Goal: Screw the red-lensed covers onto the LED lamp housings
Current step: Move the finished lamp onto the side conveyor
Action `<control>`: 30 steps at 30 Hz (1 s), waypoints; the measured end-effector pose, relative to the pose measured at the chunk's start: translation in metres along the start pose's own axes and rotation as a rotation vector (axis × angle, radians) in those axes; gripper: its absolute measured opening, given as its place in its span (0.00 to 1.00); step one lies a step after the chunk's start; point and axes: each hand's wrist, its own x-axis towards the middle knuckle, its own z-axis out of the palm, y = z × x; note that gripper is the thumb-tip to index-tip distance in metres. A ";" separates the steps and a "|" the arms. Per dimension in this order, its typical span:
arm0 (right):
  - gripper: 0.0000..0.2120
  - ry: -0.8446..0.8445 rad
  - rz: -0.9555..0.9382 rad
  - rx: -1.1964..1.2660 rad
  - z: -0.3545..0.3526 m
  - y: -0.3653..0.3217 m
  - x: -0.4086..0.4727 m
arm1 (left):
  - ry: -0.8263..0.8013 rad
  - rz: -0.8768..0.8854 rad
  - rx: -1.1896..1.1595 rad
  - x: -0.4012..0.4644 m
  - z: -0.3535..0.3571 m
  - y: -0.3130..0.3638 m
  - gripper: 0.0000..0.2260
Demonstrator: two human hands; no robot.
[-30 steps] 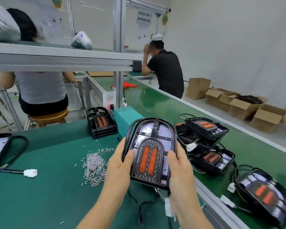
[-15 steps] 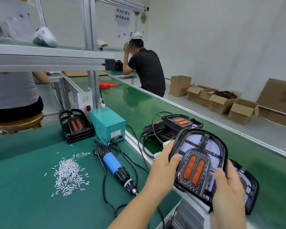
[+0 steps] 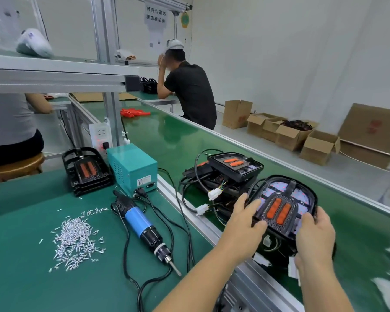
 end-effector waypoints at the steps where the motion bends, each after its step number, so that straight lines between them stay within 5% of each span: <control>1: 0.17 0.000 0.006 -0.009 0.003 0.000 0.003 | 0.000 0.017 0.034 0.001 0.001 0.000 0.22; 9: 0.20 0.046 0.100 -0.145 0.018 0.009 0.024 | -0.004 0.136 0.604 0.004 0.005 -0.012 0.24; 19: 0.15 -0.025 0.164 -0.295 0.025 0.012 0.039 | -0.114 0.173 0.831 0.004 0.007 -0.029 0.27; 22: 0.23 -0.099 0.095 -0.430 0.022 0.005 0.039 | -0.132 0.154 0.840 0.007 0.005 -0.030 0.28; 30: 0.21 -0.318 -0.433 -0.987 0.016 -0.009 -0.013 | -0.175 0.035 0.815 0.005 0.003 -0.042 0.33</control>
